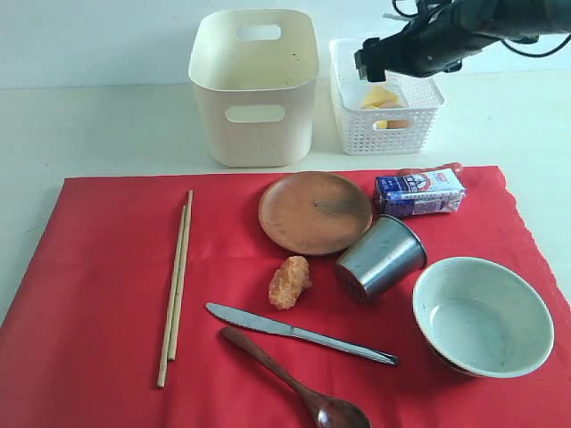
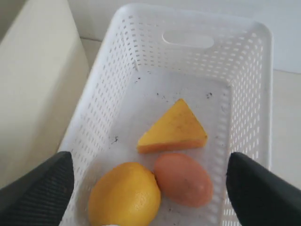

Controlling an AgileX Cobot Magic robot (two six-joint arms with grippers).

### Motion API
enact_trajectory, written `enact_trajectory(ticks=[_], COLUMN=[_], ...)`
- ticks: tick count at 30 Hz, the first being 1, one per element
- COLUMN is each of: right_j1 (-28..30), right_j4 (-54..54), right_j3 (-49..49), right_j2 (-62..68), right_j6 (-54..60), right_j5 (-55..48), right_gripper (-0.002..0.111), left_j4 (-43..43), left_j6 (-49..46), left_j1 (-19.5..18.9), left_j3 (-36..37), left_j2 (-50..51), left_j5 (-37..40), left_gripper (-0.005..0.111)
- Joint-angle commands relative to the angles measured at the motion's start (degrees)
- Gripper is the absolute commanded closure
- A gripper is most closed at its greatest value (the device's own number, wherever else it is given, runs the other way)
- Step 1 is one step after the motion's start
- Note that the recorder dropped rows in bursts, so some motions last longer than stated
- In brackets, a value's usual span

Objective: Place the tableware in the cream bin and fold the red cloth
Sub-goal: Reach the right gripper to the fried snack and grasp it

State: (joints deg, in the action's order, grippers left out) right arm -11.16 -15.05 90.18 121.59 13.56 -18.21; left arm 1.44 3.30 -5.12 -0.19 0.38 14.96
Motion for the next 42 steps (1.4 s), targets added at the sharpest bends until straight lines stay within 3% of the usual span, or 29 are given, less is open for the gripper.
enact_trajectory(ticks=[1,4,12,19,35,42], right_j1=[0.14,0.14,-1.11,-8.41,-26.92,-31.46], right_j4=[0.29,0.29,-0.32,0.27,0.27,4.17], right_j3=[0.55,0.55,-0.25,-8.12,-24.47,-25.88], right_j2=[-5.42,-8.24,-14.79,-22.08,-24.54,-23.84], right_j6=[-0.15,-0.15,-0.15,0.73,-1.81,-8.86], right_j5=[-5.09,-9.85,-22.03,-21.51,-18.61,-16.79], right_gripper=[0.028,0.036,0.081,0.102,0.103,0.089], left_j4=[0.41,0.41,0.41,0.41,0.41,0.41], left_j6=[-0.14,-0.14,-0.14,-0.14,-0.14,-0.14], left_j1=[-0.04,-0.04,-0.04,-0.04,0.20,0.59], left_j3=[0.19,0.19,0.19,0.19,0.19,0.19], left_j2=[-0.38,-0.38,-0.38,-0.38,-0.38,-0.38], left_j5=[-0.20,-0.20,-0.20,-0.20,-0.20,-0.20], left_gripper=[0.104,0.104,0.104,0.104,0.104,0.104])
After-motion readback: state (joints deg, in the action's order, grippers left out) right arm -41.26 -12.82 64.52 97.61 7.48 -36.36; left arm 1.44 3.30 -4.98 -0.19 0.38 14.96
